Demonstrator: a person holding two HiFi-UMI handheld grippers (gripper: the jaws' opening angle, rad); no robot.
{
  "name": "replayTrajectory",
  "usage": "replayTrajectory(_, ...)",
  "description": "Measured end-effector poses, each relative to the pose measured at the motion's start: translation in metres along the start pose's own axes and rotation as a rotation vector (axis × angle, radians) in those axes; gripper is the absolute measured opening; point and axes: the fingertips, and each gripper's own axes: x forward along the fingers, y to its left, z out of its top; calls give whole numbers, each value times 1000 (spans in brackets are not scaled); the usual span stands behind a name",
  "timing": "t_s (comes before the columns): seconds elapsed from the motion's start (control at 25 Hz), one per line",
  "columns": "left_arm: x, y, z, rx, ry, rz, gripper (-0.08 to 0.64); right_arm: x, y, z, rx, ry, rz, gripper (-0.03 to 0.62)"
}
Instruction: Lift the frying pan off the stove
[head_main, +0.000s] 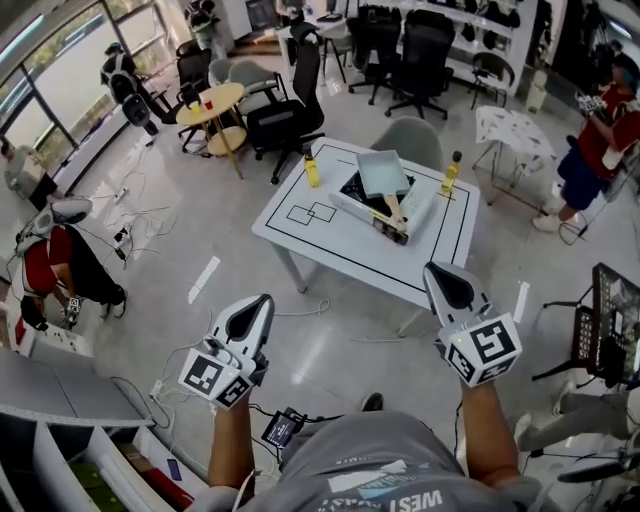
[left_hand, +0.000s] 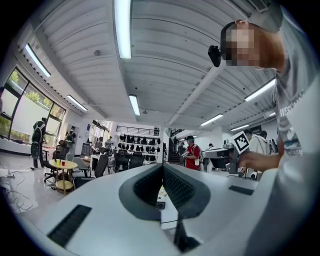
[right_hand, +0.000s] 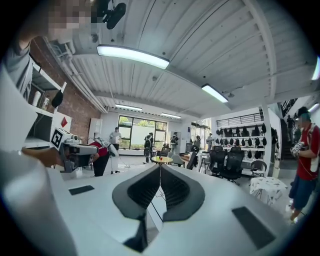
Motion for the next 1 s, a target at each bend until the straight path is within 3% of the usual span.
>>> replayTrajectory(0.48, 40, -11, -9, 20, 36, 0, -2, 2, -44, -26, 47, 20, 0, 17)
replayTrajectory(1.0, 152, 21, -16, -13, 37, -226, -2, 19, -93, -38, 76, 87, -181, 18)
